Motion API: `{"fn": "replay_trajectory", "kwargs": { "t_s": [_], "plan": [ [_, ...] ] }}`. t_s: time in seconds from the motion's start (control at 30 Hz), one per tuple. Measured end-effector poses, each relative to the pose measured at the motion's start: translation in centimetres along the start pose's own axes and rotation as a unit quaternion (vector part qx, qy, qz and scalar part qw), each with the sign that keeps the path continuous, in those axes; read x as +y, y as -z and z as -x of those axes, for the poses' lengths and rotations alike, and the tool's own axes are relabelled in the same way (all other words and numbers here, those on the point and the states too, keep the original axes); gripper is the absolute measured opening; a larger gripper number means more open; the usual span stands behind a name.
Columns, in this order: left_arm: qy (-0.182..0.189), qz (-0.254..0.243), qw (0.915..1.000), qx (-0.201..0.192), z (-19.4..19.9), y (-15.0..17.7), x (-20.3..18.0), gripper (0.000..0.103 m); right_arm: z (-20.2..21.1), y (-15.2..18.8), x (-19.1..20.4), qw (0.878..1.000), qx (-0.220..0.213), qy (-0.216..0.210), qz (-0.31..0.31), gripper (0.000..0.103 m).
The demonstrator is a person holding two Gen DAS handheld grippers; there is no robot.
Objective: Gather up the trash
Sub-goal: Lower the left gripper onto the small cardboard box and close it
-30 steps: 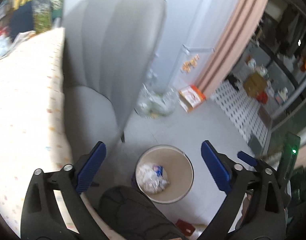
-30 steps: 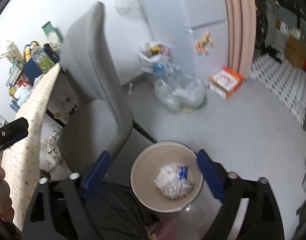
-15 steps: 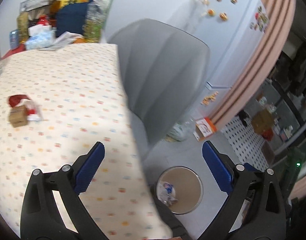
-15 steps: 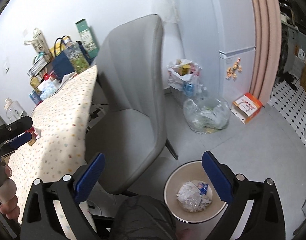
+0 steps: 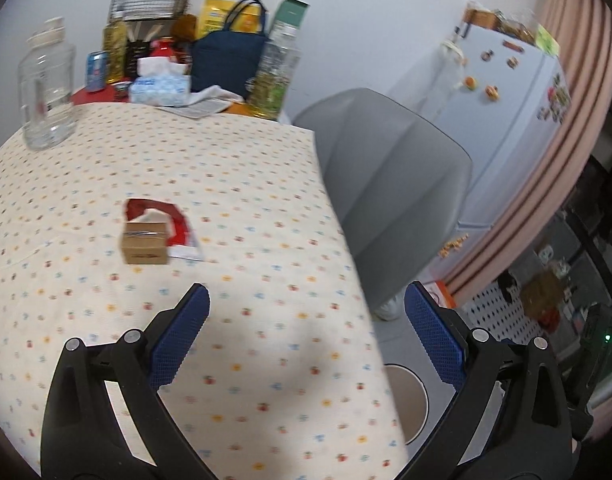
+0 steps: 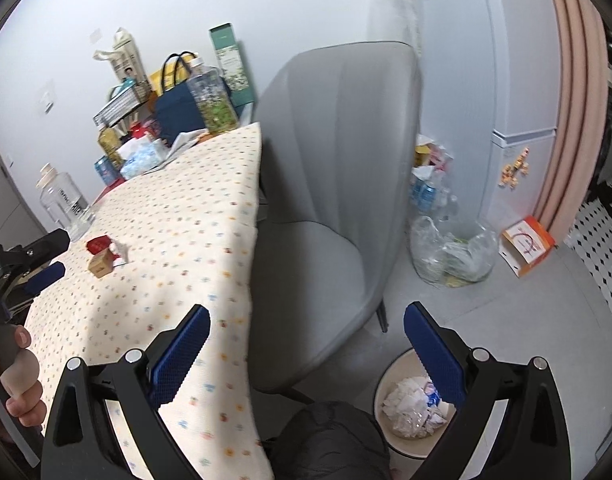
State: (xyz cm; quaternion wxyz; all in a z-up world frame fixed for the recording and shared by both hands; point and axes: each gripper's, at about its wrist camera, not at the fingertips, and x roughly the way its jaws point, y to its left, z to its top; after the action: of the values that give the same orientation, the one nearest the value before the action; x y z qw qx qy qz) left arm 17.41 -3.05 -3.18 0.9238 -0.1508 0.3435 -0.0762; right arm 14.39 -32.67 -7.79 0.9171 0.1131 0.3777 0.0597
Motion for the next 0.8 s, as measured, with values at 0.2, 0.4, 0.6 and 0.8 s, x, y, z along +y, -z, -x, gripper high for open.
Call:
{"fn": "replay_trajectory", "kwargs": {
  "t_s": [0.2, 0.4, 0.6, 0.8],
  "plan": [
    [-0.018, 0.024, 0.9995, -0.009, 1.4, -0.1, 3.5, 0.096, -0.9, -0.5, 2.9, 1.0, 0.001, -0.014, 0.023, 0.095],
    [-0.036, 0.043, 0.9983, -0.018, 3.0, -0.9, 7.8, 0.084, -1.6, -0.9, 5.7, 0.999, 0.002, -0.031, 0.041, 0.095],
    [-0.039, 0.066, 0.997, -0.01, 3.3, -1.6, 11.2, 0.068, -2.4, -1.4, 7.8, 0.998, 0.006, -0.041, 0.057, 0.095],
    [-0.042, 0.058, 0.9974, 0.011, 1.8, -2.4, 12.4, 0.065, -2.7, -2.0, 9.3, 0.996, 0.001, -0.052, 0.071, 0.095]
  ]
}}
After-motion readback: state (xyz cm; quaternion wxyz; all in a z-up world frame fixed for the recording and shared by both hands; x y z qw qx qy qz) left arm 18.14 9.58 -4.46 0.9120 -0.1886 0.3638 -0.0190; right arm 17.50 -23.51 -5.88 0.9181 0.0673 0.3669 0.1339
